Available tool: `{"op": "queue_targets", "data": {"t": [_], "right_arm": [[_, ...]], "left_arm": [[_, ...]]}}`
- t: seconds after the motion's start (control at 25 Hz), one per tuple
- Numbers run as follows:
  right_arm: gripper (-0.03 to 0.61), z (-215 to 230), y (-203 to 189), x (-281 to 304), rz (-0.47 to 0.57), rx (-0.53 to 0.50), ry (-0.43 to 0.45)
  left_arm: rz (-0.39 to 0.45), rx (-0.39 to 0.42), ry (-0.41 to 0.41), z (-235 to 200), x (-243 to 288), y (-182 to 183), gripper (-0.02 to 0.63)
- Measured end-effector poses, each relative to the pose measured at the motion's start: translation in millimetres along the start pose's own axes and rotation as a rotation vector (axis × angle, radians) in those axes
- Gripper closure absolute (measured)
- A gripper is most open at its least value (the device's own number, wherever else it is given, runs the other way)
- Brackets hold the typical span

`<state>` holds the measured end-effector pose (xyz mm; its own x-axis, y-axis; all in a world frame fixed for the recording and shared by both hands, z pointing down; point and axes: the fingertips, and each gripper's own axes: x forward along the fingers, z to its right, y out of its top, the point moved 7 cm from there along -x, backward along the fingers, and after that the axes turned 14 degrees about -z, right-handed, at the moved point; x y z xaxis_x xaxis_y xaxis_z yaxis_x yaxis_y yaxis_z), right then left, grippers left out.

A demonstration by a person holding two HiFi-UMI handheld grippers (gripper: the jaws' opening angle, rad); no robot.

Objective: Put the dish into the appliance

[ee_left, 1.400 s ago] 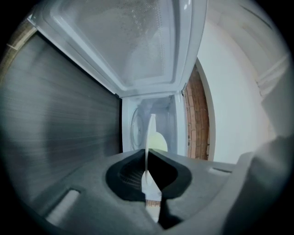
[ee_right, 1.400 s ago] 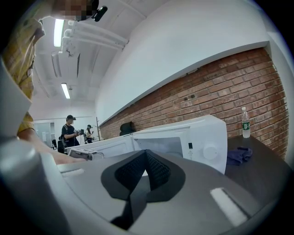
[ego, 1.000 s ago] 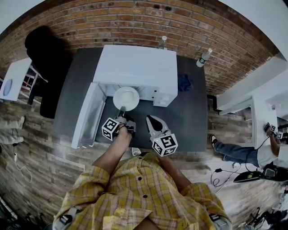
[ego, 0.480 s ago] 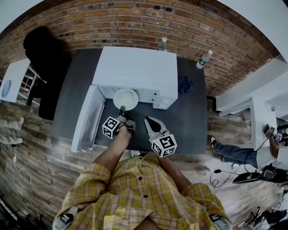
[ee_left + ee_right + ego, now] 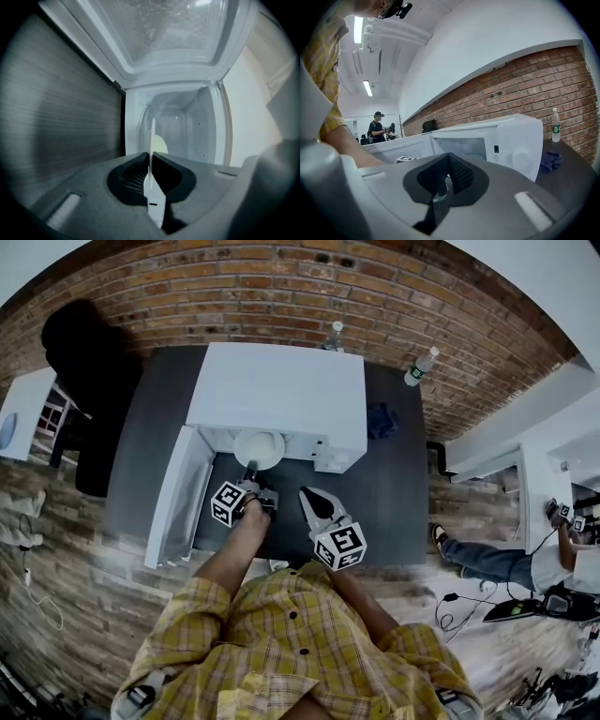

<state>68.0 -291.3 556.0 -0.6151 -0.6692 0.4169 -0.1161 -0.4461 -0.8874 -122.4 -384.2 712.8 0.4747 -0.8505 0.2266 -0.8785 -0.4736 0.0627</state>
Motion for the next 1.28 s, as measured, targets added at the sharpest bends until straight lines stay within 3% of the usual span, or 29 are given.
{"op": "queue_targets", "data": {"t": [1.28], "right_arm": [[0.575,17,-7,16,-0.032,0.057,-0.009]], "left_arm": [[-0.031,-0.001,0.042,-7,45,20,0.6]]}}
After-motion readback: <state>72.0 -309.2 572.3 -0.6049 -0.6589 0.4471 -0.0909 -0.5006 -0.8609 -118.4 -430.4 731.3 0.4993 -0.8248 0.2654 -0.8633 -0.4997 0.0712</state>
